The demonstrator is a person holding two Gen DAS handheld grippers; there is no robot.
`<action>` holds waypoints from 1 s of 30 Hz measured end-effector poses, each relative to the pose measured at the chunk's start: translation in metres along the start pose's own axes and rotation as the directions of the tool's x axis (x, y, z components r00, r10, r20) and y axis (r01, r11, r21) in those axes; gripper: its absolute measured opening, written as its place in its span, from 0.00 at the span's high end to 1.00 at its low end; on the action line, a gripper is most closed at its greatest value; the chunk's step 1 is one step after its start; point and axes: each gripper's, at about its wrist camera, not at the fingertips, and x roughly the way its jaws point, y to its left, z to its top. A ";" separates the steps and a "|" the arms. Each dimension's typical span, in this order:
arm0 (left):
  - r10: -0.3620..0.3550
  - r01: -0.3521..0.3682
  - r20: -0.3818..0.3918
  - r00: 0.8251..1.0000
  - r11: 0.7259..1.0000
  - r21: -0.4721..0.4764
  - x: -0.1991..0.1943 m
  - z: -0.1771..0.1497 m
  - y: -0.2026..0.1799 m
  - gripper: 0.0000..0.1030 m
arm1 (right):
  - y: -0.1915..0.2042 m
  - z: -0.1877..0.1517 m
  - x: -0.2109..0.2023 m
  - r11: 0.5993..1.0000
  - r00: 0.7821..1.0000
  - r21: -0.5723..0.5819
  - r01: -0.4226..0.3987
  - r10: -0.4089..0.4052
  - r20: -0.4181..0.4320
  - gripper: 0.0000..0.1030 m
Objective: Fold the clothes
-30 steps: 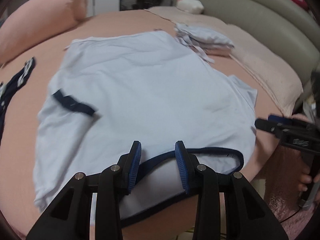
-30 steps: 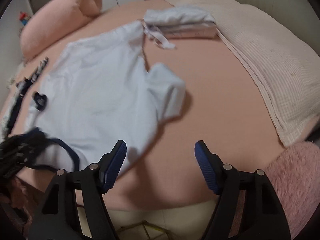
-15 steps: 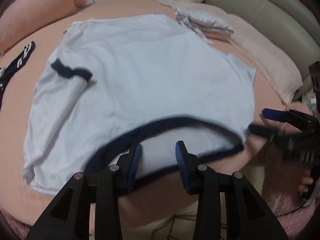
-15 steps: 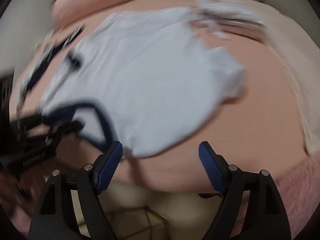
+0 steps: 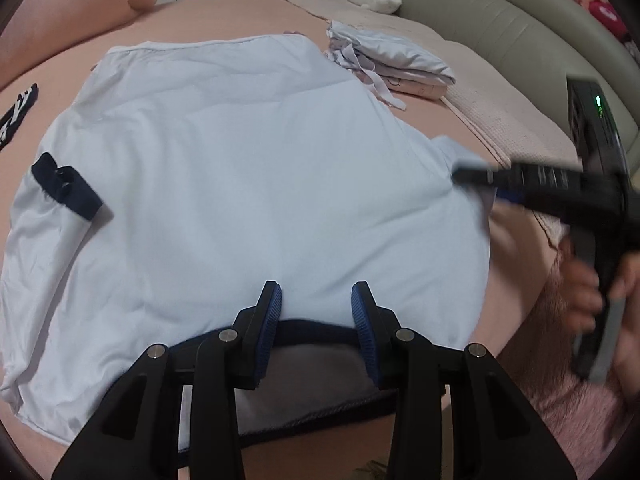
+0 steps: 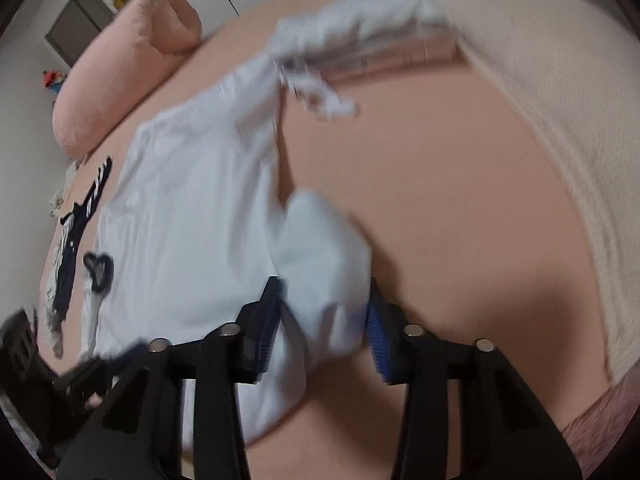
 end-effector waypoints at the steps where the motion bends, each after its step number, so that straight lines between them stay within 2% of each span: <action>1: -0.004 0.004 0.000 1.000 1.000 -0.011 -0.002 0.000 0.003 0.62 | 0.012 0.000 -0.001 0.999 1.000 -0.050 -0.014 0.015 0.020 0.69; 5: -0.003 0.003 0.003 1.000 0.999 -0.042 -0.009 0.000 0.015 0.62 | 0.058 0.000 -0.006 0.966 0.992 -0.250 -0.059 0.084 0.090 0.71; 6: -0.003 0.003 0.002 1.000 0.999 -0.050 -0.009 0.000 0.019 0.62 | 0.070 -0.004 -0.004 0.948 0.990 -0.308 -0.083 0.112 0.080 0.71; 7: -0.008 0.009 0.002 1.000 0.998 -0.064 -0.009 -0.001 0.021 0.62 | 0.081 -0.013 0.001 0.925 0.988 -0.356 -0.135 0.153 0.023 0.70; 9: -0.024 0.024 0.006 1.000 0.996 -0.087 -0.009 0.000 0.023 0.61 | 0.092 -0.032 0.012 0.887 0.966 -0.382 -0.260 0.233 -0.116 0.70; 10: -0.028 0.029 0.010 1.000 0.996 -0.087 -0.010 0.002 0.021 0.61 | 0.094 -0.039 0.013 0.876 0.955 -0.384 -0.294 0.254 -0.152 0.70; 12: -0.040 0.041 0.021 0.999 0.996 -0.078 -0.011 0.005 0.017 0.61 | 0.087 -0.047 0.003 0.883 0.958 -0.372 -0.286 0.252 -0.136 0.68; 14: -0.058 0.061 0.041 0.997 0.996 -0.061 -0.014 0.013 0.007 0.61 | 0.068 -0.045 -0.020 0.908 0.963 -0.322 -0.268 0.266 -0.051 0.60; 16: -0.088 0.089 0.039 0.995 0.995 -0.038 -0.008 0.026 -0.007 0.61 | 0.043 -0.039 -0.046 0.946 0.971 -0.256 -0.198 0.225 0.083 0.48; 18: -0.113 0.113 0.032 0.993 0.994 -0.004 0.000 0.040 -0.025 0.61 | 0.014 -0.035 -0.057 0.981 0.979 -0.186 -0.054 0.089 0.183 0.47; 20: -0.127 0.125 0.021 0.992 0.991 0.048 0.010 0.052 -0.049 0.61 | -0.012 -0.030 -0.049 0.990 0.983 -0.113 0.085 -0.065 0.170 0.47; 22: -0.144 0.143 0.011 0.989 0.985 0.095 0.019 0.064 -0.073 0.61 | -0.040 -0.026 -0.033 0.985 0.981 -0.033 0.168 -0.164 0.100 0.47; 25: -0.172 0.171 -0.003 0.985 0.974 0.149 0.031 0.079 -0.110 0.60 | -0.069 -0.022 -0.028 0.981 0.982 0.083 0.176 -0.181 0.056 0.47; 27: -0.161 0.163 -0.027 0.987 0.969 0.185 0.044 0.087 -0.131 0.56 | -0.084 -0.020 -0.034 0.973 0.980 0.149 0.177 -0.187 0.060 0.47; 29: -0.125 0.139 -0.075 0.989 0.968 0.210 0.064 0.089 -0.144 0.59 | -0.099 -0.017 -0.041 0.962 0.980 0.214 0.171 -0.189 0.067 0.46; 30: -0.092 0.112 -0.103 0.990 0.969 0.218 0.075 0.089 -0.148 0.84 | -0.103 -0.016 -0.042 0.959 0.983 0.237 0.152 -0.172 0.065 0.46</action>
